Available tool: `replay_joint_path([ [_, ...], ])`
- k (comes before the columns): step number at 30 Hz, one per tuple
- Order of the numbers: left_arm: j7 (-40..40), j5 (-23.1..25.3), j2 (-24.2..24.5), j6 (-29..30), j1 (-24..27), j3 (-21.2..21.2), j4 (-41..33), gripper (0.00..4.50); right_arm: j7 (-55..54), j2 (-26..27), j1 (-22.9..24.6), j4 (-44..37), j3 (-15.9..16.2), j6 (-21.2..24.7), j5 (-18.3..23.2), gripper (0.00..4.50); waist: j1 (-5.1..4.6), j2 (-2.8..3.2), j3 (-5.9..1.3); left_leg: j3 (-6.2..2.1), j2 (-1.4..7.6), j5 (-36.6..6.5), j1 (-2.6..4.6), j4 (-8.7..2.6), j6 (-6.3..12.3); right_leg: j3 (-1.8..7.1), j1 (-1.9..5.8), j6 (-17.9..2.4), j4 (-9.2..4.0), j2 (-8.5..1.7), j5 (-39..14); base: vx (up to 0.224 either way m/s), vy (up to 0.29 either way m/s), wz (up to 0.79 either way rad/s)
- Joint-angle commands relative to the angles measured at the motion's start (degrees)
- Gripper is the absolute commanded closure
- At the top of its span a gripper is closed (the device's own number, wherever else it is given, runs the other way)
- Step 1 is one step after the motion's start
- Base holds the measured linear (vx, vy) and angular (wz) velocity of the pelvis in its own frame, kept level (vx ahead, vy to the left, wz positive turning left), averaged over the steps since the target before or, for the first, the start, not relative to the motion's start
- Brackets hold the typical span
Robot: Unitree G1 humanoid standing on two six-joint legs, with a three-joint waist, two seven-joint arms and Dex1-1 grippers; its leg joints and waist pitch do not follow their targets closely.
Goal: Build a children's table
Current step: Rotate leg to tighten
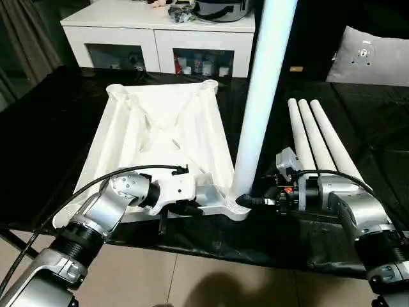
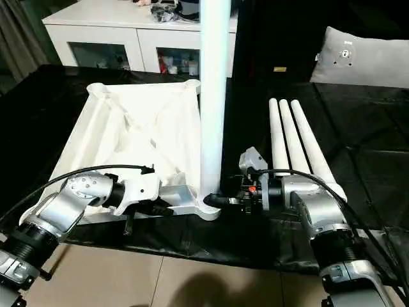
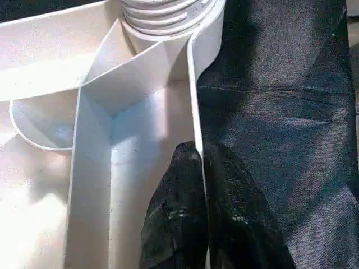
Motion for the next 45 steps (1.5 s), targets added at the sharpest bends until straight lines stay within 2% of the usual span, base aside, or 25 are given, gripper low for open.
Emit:
replay_joint_path([
  [1, -1.46, 3.47, 0.43, 0.84, 1.88, -4.45, 2.30, 4.50, 2.28, 0.23, -0.39, -0.37, 0.89, 0.80, 0.80, 2.01, 0.20, -0.65, -2.98, -1.00, 3.58, -10.00, -0.05, -3.33, 3.68, 3.12, 2.51, -11.51, -3.57, -4.52, -13.08, 0.000, 0.000, 0.00],
  [4, -1.46, 3.47, 0.39, 0.93, 1.89, -4.47, 2.31, 4.50, 2.76, -0.02, -0.07, -0.43, 1.20, 0.97, 0.83, 2.36, 0.23, -0.66, -2.96, -1.00, 3.59, -9.95, -0.06, -3.34, 3.77, 3.11, 2.52, -11.51, -3.55, -4.52, -12.94, 0.000, 0.000, 0.00],
  [9, -1.63, 3.40, 0.31, 1.27, 1.96, -4.51, 2.24, 4.50, 2.90, -0.19, 1.01, -1.23, 1.46, 0.78, 0.59, 2.49, 0.40, -0.69, -2.86, -0.97, 3.56, -10.57, -0.02, -3.37, 3.62, 3.14, 2.46, -11.26, -3.71, -4.54, -14.15, 0.000, 0.000, 0.00],
  [10, -1.69, 3.29, 0.26, 1.42, 1.97, -4.47, 2.26, 4.50, 2.85, -0.19, 1.41, -1.77, 1.45, 0.95, 0.66, 2.49, 0.50, -0.65, -2.80, -1.01, 3.61, -11.11, 0.01, -3.46, 3.43, 3.16, 2.44, -10.73, -3.87, -4.58, -15.55, 0.000, 0.000, 0.00],
  [11, -1.48, 3.25, 0.11, 1.87, 1.99, -4.38, 2.33, 4.50, 2.11, 0.04, 1.94, -2.31, 1.23, 0.98, 0.67, 2.52, 0.51, -0.26, -2.84, -1.01, 3.64, -11.57, 0.12, -3.48, 3.18, 3.21, 2.35, -10.50, -3.99, -4.50, -15.61, 0.000, 0.000, 0.00],
  [12, -1.47, 3.25, 0.10, 1.90, 1.99, -4.38, 2.33, 4.50, 2.07, 0.05, 1.97, -2.33, 1.22, 0.98, 0.67, 2.53, 0.53, -0.37, -2.79, -1.03, 3.66, -11.82, 0.12, -3.52, 3.09, 3.22, 2.33, -10.50, -3.98, -4.50, -15.63, 0.000, 0.000, 0.00],
  [17, 1.27, 0.76, -2.67, 7.53, 2.38, -1.98, 0.59, 4.50, -6.45, 3.00, 4.62, -6.24, -0.16, 4.72, 0.87, 2.54, 0.59, -0.36, -2.72, -1.11, 3.66, -11.98, 0.11, -3.75, 2.58, 3.27, 2.43, -10.37, -3.98, -4.58, -16.31, 0.000, 0.000, 0.00],
  [18, 1.68, 0.45, -3.04, 8.19, 2.41, -1.67, 0.37, 4.50, -7.49, 3.36, 4.79, -6.51, -0.25, 5.10, 0.76, 2.54, 0.49, -0.45, -2.52, -1.09, 3.45, -12.92, 0.04, -3.80, 2.46, 3.27, 2.30, -9.53, -4.32, -4.56, -18.96, 0.000, 0.000, 0.00],
  [19, 4.75, -1.52, -6.09, 12.84, 2.11, 0.44, -0.66, 4.50, -16.37, 7.06, 5.04, -6.30, -1.59, 6.54, -0.77, 2.54, 0.18, -0.27, -2.26, -1.10, 3.37, -14.92, 0.29, -3.96, 1.39, 3.34, 2.01, -8.50, -4.79, -4.71, -23.77, 0.000, 0.000, 0.00],
  [20, 5.23, -1.80, -6.59, 13.53, 2.02, 0.75, -0.75, 4.50, -17.72, 7.67, 5.01, -6.15, -1.89, 6.80, -0.89, 2.54, 0.00, -0.28, -2.18, -1.22, 3.26, -15.82, 0.31, -3.97, 0.96, 3.28, 1.86, -8.06, -4.92, -4.77, -25.67, 0.000, 0.000, 0.00],
  [22, 10.26, -3.67, -11.30, 19.52, 0.85, 3.54, -0.77, 4.50, -28.99, 12.75, 4.30, -4.33, -4.42, 9.13, -2.17, 2.54, -1.32, -0.28, -1.92, -1.64, 2.90, -18.18, 0.23, -4.22, -0.38, 2.87, 1.94, -5.48, -5.61, -4.80, -31.78, 0.000, 0.000, 0.00],
  [23, 10.38, -3.68, -11.42, 19.63, 0.81, 3.60, -0.75, 4.50, -29.22, 12.84, 4.28, -4.28, -4.45, 9.17, -2.22, 2.54, -1.32, -0.28, -1.92, -1.64, 2.90, -18.18, 0.23, -4.22, -0.38, 2.87, 1.94, -5.48, -5.61, -4.80, -31.78, 0.000, 0.000, 0.00],
  [24, 13.83, -4.01, -14.46, 22.38, -0.27, 5.06, 0.04, 4.50, -35.68, 15.20, 3.48, -2.55, -5.54, 10.12, -3.87, 2.54, -2.34, -0.21, -1.81, -1.73, 2.54, -20.04, 0.54, -4.11, -1.00, 2.50, 1.58, -3.99, -6.27, -4.62, -34.73, 0.000, 0.000, 0.00],
  [26, 21.20, -4.32, -19.74, 24.94, -2.63, 7.94, 2.87, 4.50, -47.16, 19.42, 1.08, 2.07, -9.28, 10.33, -4.16, 2.54, -3.20, -0.18, -1.83, -1.72, 2.20, -20.82, 0.91, -3.81, -1.15, 2.30, 1.18, -3.49, -6.76, -4.56, -35.99, 0.000, 0.000, 0.00],
  [28, 25.88, -4.00, -22.49, 24.57, -4.09, 9.21, 5.08, 4.50, -51.15, 21.02, 0.00, 3.99, -10.90, 10.01, -3.43, 2.54, -3.57, -0.19, -1.95, -1.92, 2.35, -21.73, 0.78, -4.08, -0.09, 2.11, 1.40, -3.20, -6.96, -4.35, -33.67, 0.000, 0.000, 0.00],
  [31, 30.79, -2.49, -25.27, 23.45, -5.68, 9.75, 7.04, 4.50, -54.56, 22.08, -0.21, 4.67, -10.27, 7.03, -6.27, 2.54, -3.57, -0.21, -2.14, -1.80, 2.45, -21.89, 0.93, -4.18, 0.20, 2.20, 1.29, -3.62, -6.84, -4.22, -30.58, 0.000, 0.000, 0.00],
  [32, 31.27, -1.89, -25.42, 22.69, -5.93, 9.49, 7.22, 4.50, -54.70, 22.23, 0.11, 4.12, -10.12, 5.94, -6.77, 2.54, -3.42, -0.27, -2.32, -1.81, 2.59, -20.29, 0.42, -4.38, 0.72, 2.39, 1.69, -3.97, -6.62, -4.39, -28.16, 0.000, 0.000, 0.00],
  [34, 30.65, -0.72, -24.91, 21.44, -6.00, 8.69, 7.18, 4.50, -55.45, 22.52, 0.74, 2.86, -10.95, 5.26, -6.95, 1.85, -3.24, -0.14, -2.45, -1.73, 2.95, -17.47, -0.05, -4.49, 1.17, 2.85, 1.86, -5.73, -5.82, -4.31, -21.50, 0.000, 0.000, 0.00],
  [37, 30.46, 0.93, -23.82, 19.61, -6.41, 7.57, 8.31, 4.50, -57.16, 22.81, 1.09, 1.84, -12.71, 4.48, -6.16, 1.83, -2.99, -0.28, -2.70, -1.41, 2.99, -15.31, 0.00, -4.24, 1.79, 3.08, 2.05, -7.89, -5.22, -4.38, -16.68, 0.000, 0.000, 0.00],
  [38, 30.48, 0.95, -23.80, 19.58, -6.42, 7.55, 8.34, 4.50, -57.17, 22.80, 1.10, 1.83, -12.72, 4.45, -6.14, 1.48, -2.84, -0.25, -2.67, -1.32, 2.98, -15.20, 0.06, -4.18, 2.03, 3.11, 1.95, -8.10, -5.26, -4.42, -16.55, 0.000, 0.000, 0.00],
  [39, 30.71, 1.53, -23.27, 18.45, -6.69, 7.12, 9.11, 4.50, -56.81, 22.31, 1.54, 0.83, -12.80, 4.17, -5.75, 1.48, -2.71, -0.25, -2.78, -1.32, 2.87, -13.74, -0.20, -4.13, 2.34, 3.07, 2.28, -8.37, -5.04, -4.42, -15.23, 0.000, 0.000, 0.00],
  [42, 31.78, 2.07, -22.54, 16.93, -7.74, 6.86, 11.64, 4.50, -55.03, 20.55, 4.02, -4.32, -13.39, 4.34, -4.45, 1.30, -1.95, -0.48, -2.97, -1.06, 2.87, -9.39, -0.27, -3.69, 3.36, 3.13, 2.55, -8.63, -4.60, -4.27, -10.16, 0.000, 0.000, 0.00],
  [43, 31.56, 1.72, -22.49, 17.38, -7.99, 7.23, 12.06, 4.07, -54.06, 19.53, 5.62, -7.50, -13.73, 5.27, -3.80, 1.14, -1.62, -0.38, -3.05, -1.07, 3.07, -8.10, -0.22, -3.57, 4.01, 3.23, 2.46, -9.07, -4.20, -4.33, -7.59, 0.000, 0.000, 0.00],
  [44, 31.38, 1.52, -22.51, 17.83, -8.00, 7.46, 12.00, 3.97, -53.62, 19.19, 6.33, -8.92, -13.92, 5.86, -3.50, 0.98, -1.44, -0.33, -3.31, -1.25, 3.20, -6.22, -0.46, -3.48, 4.49, 3.12, 2.82, -9.58, -3.69, -4.36, -4.75, 0.000, 0.000, 0.00],
  [45, 31.38, 1.52, -22.51, 17.83, -8.00, 7.46, 12.00, 3.97, -53.62, 19.19, 6.33, -8.92, -13.92, 5.86, -3.50, 0.98, -1.44, -0.33, -3.31, -1.25, 3.20, -6.22, -0.46, -3.48, 4.49, 3.12, 2.82, -9.58, -3.69, -4.36, -4.75, 0.000, 0.000, 0.00],
])
